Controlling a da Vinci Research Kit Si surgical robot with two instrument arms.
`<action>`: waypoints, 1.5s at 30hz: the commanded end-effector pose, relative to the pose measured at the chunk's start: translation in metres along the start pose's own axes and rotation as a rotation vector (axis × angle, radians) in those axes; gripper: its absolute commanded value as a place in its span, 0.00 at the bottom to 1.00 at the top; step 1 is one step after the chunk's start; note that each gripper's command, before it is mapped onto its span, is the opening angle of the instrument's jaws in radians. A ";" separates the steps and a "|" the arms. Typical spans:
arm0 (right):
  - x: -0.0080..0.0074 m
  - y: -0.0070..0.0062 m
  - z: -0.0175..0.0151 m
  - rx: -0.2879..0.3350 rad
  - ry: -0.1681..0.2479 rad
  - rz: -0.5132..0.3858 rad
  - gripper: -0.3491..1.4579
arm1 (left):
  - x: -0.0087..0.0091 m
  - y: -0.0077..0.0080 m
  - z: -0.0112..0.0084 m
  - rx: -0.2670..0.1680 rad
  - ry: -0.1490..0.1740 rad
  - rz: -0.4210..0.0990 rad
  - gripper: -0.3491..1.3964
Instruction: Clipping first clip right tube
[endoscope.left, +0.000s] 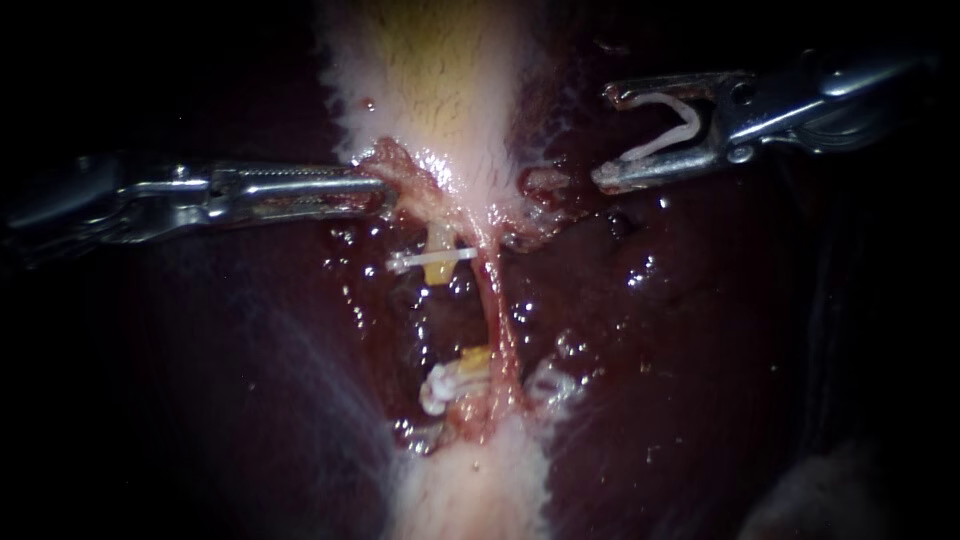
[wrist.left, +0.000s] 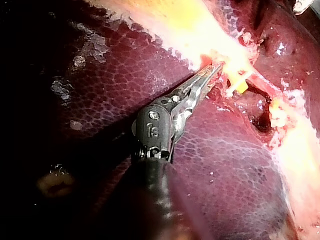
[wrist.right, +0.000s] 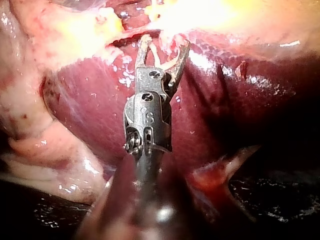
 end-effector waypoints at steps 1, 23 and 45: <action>0.0000 0.0000 0.0000 0.000 0.000 0.000 0.47 | 0.0000 0.0000 -0.0001 0.000 0.000 0.000 0.00; -0.0001 -0.0002 0.0000 0.055 0.010 -0.003 0.47 | 0.0065 0.0025 -0.0110 0.005 0.055 -0.025 0.00; -0.0068 -0.0074 0.0140 0.239 -0.040 0.161 0.46 | 0.0066 0.0035 -0.0111 0.012 0.060 -0.026 0.00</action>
